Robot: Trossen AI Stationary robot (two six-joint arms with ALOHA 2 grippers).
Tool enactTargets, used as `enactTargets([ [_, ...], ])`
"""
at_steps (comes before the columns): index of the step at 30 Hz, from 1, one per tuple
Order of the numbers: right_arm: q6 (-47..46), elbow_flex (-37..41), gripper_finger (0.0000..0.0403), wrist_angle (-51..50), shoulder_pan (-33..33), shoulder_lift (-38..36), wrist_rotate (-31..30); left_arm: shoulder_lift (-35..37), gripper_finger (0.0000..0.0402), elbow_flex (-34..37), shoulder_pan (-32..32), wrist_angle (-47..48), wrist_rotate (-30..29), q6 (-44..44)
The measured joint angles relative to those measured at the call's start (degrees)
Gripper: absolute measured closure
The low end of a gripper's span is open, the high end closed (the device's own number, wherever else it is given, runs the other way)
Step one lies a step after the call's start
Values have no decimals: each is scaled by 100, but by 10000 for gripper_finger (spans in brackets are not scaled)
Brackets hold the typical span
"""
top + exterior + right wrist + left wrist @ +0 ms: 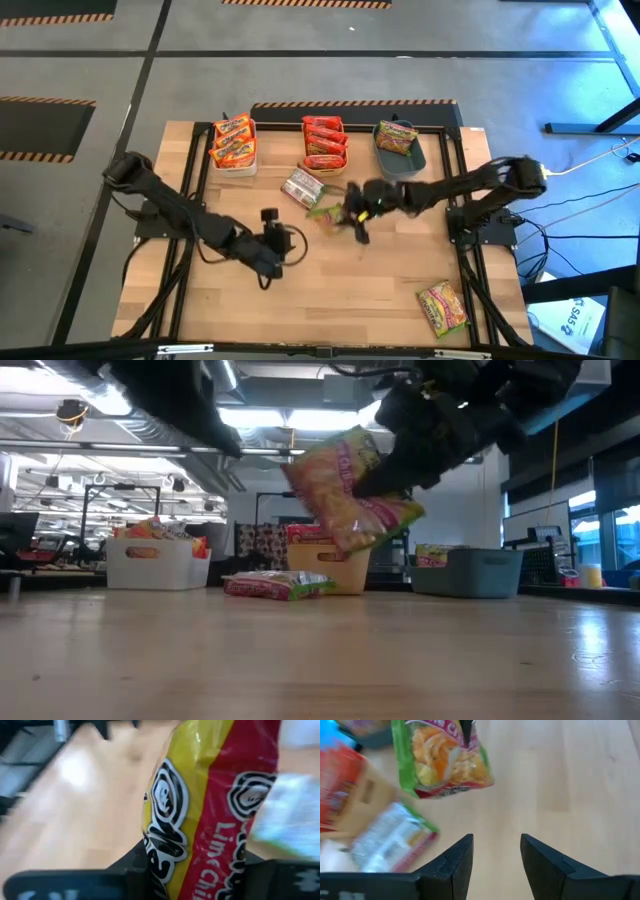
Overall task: Sort Maruchan noodles
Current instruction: Put the green noodle pack into the blue bin
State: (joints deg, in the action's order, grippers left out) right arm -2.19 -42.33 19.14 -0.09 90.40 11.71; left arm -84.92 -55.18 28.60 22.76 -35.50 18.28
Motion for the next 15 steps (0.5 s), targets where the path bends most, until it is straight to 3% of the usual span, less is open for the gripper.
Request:
enactTargets([
  [3, 764, -2, 293, -782, 447, -631, -311, 354, 243, 0, -182, 46, -108, -257],
  [10, 1936, -17, 289, -2403, 1446, -2233, -1703, 593, 243, -2, -641, 58, 15, -1017],
  [15, 2168, -790, 297, -4180, 2296, -2575, -2121, 535, 243, 0, -926, 107, 360, -1291],
])
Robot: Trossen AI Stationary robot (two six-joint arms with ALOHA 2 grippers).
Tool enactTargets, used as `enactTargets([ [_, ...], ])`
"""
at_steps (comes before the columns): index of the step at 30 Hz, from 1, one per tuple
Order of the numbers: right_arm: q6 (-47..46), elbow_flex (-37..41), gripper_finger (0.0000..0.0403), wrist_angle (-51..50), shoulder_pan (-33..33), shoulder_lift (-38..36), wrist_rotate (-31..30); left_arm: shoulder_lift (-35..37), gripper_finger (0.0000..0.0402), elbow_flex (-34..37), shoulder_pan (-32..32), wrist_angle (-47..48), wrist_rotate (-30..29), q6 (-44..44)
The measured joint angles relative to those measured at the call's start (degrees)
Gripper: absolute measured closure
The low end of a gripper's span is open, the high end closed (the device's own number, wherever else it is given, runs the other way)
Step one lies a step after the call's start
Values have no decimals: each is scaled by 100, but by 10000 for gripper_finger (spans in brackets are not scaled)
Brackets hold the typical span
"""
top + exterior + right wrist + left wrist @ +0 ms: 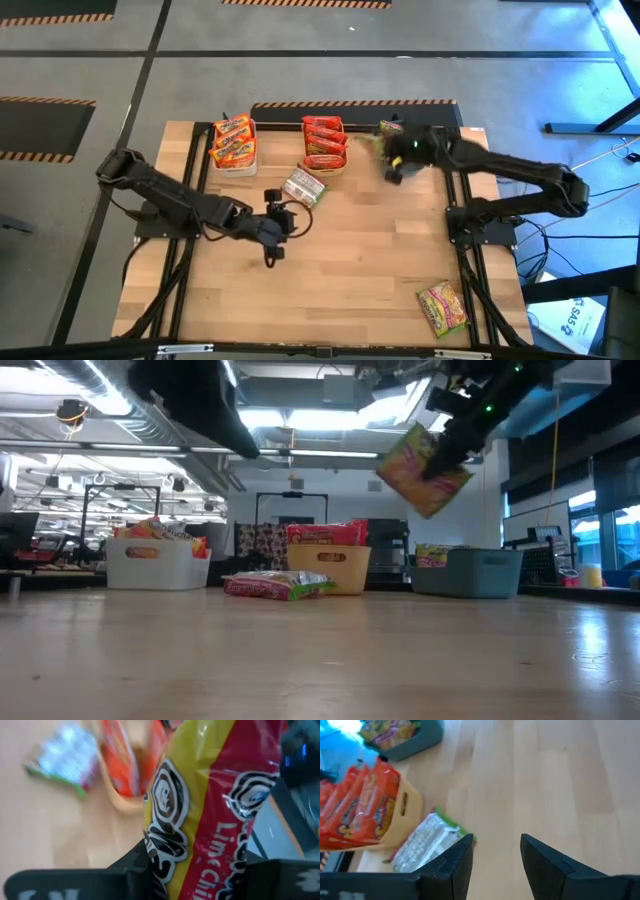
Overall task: Sort Maruchan noodles
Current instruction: Put the green noodle pack into the blue bin
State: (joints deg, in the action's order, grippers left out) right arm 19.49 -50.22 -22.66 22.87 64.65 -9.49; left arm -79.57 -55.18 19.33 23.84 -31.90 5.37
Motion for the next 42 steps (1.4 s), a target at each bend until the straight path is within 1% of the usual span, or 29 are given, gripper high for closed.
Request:
enactTargets([
  [3, 133, -625, 294, -1129, 551, 186, 7, 9, 243, 12, -112, -58, -16, 0],
  [6, 437, -1106, 292, -1948, 1096, 480, 21, 7, 243, 85, -167, -46, -14, 4],
  [10, 1228, -1269, 291, -2336, 1770, 924, 173, 9, 243, 266, -199, -204, -34, 48],
  [13, 1751, -1269, 291, -2514, 2109, 1301, 254, 7, 243, 429, -197, -487, -35, 138],
  [16, 2147, -1267, 291, -2719, 2200, 1671, 261, 7, 243, 509, -197, -549, -33, 209],
  [21, 2431, -1269, 291, -2692, 2216, 2197, 251, 7, 243, 549, -197, -550, -35, 352],
  [27, 2476, -1269, 290, -2674, 2216, 2765, -70, 7, 243, 549, -192, -584, -20, 356],
  [34, 2441, -1269, 289, -2470, 2216, 3269, -46, 7, 243, 549, -192, -723, -19, 321],
  [38, 2316, -1269, 272, -2135, 2216, 3368, -204, 7, 243, 549, -190, -723, -9, 323],
  [42, 2294, -1269, 237, -1939, 2216, 3369, -340, 7, 243, 549, -192, -721, -4, 306],
])
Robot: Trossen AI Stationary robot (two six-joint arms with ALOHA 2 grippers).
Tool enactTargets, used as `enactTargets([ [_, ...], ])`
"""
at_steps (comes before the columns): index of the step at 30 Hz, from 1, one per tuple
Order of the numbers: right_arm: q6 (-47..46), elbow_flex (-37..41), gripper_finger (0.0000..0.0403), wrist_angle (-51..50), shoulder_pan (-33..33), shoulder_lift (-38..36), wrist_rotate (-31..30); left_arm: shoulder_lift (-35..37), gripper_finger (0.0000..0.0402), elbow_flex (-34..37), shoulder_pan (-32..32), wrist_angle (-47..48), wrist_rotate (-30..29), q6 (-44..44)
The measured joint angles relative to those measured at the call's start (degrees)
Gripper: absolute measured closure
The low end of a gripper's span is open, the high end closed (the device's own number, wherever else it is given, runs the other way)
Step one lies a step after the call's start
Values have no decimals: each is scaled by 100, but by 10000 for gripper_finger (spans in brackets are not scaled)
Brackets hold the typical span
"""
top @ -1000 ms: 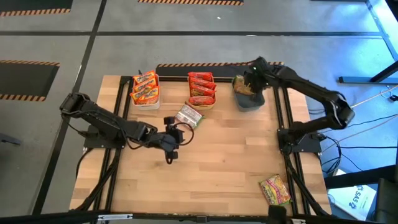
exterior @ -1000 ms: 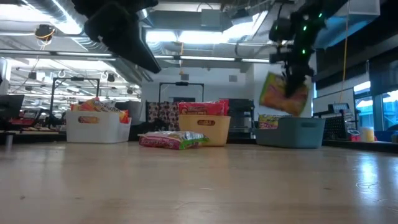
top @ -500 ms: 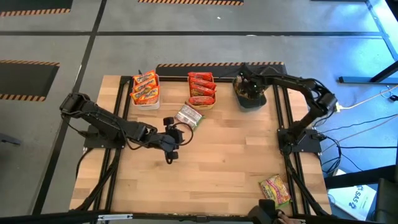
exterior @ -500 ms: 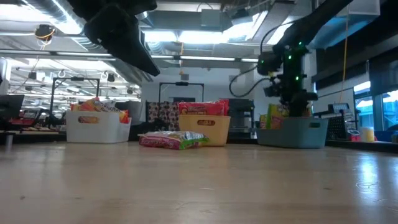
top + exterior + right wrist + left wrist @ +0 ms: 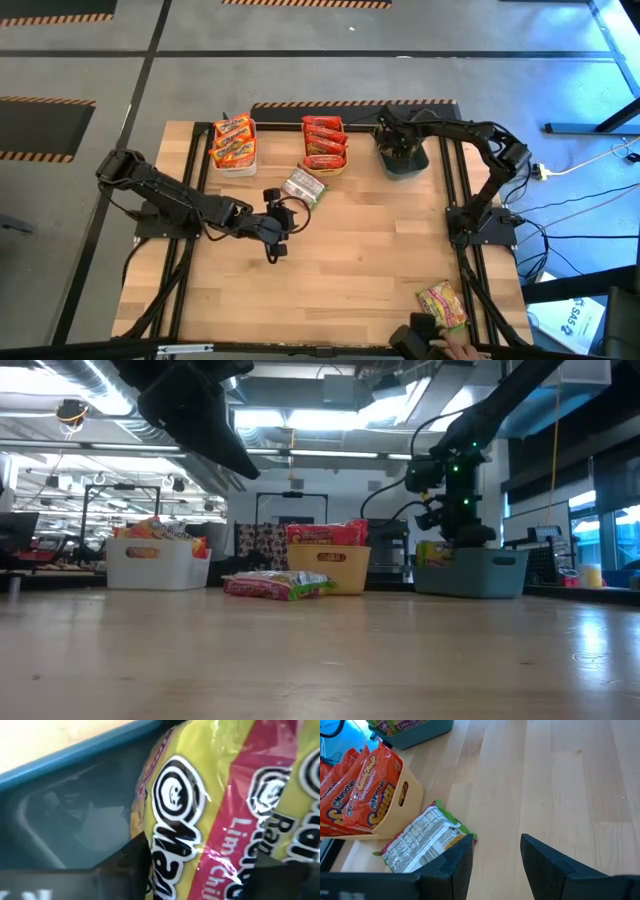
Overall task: Sort Maruchan noodles
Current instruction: Put the green noodle pack into the blue bin
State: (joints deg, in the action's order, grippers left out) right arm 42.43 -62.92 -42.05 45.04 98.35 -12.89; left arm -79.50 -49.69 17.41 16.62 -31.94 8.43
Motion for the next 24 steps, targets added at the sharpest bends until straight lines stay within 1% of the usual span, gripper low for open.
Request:
enactTargets([
  [5, -10, 0, 195, 5, -11, -4, -438, 0, 243, 0, -12, 0, 2, -2],
  [9, -22, 0, 180, -7, -11, -4, -1063, 0, 243, 0, -13, 0, 2, -47],
  [10, -55, 0, 179, -4, -7, -4, -1138, 0, 243, 0, -13, -1, 4, -48],
  [17, -508, 0, 178, 14, -7, -9, -845, 0, 243, 0, -15, -1, 11, -48],
  [22, -767, -2, 178, 18, -24, -9, -843, 0, 243, 0, -14, 0, 3, -48],
  [24, -888, -2, 178, -9, -90, -12, -1045, 0, 243, 0, -15, 0, -44, -12],
])
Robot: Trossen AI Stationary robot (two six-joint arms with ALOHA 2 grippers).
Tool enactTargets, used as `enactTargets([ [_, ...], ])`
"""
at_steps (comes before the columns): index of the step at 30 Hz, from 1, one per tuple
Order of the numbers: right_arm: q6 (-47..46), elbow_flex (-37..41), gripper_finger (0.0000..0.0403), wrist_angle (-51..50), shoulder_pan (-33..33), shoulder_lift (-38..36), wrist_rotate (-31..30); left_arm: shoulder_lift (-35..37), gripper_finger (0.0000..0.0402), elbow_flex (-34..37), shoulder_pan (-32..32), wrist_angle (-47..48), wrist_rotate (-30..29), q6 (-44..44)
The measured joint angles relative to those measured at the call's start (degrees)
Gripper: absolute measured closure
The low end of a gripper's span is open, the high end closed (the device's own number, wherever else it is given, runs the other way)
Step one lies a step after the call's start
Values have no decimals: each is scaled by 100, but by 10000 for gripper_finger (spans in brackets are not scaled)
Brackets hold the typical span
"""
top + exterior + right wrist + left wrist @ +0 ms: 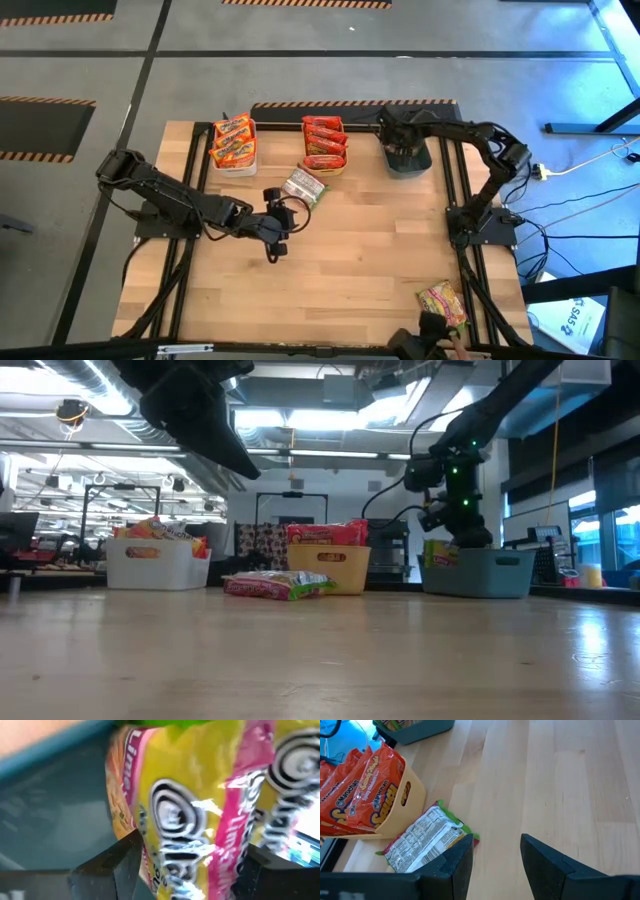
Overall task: Sort Maruchan noodles
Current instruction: Put the green noodle pack into the blue bin
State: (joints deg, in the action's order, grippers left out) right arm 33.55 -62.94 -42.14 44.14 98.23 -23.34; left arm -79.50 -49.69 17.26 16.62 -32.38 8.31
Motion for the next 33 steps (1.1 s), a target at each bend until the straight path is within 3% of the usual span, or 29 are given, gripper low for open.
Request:
enactTargets([
  [3, -33, 0, 178, -139, -154, -108, -487, 0, 243, 0, 0, 0, -7, 12],
  [7, -183, -2, 178, -148, -379, -335, -669, 0, 243, 0, 0, 0, -9, 11],
  [25, -313, -7, 178, 98, -273, -423, -295, 0, 243, 0, 0, -26, -13, 61],
  [33, -439, 0, 178, -200, -702, -836, -1154, 0, 243, 0, 0, -171, -15, 223],
])
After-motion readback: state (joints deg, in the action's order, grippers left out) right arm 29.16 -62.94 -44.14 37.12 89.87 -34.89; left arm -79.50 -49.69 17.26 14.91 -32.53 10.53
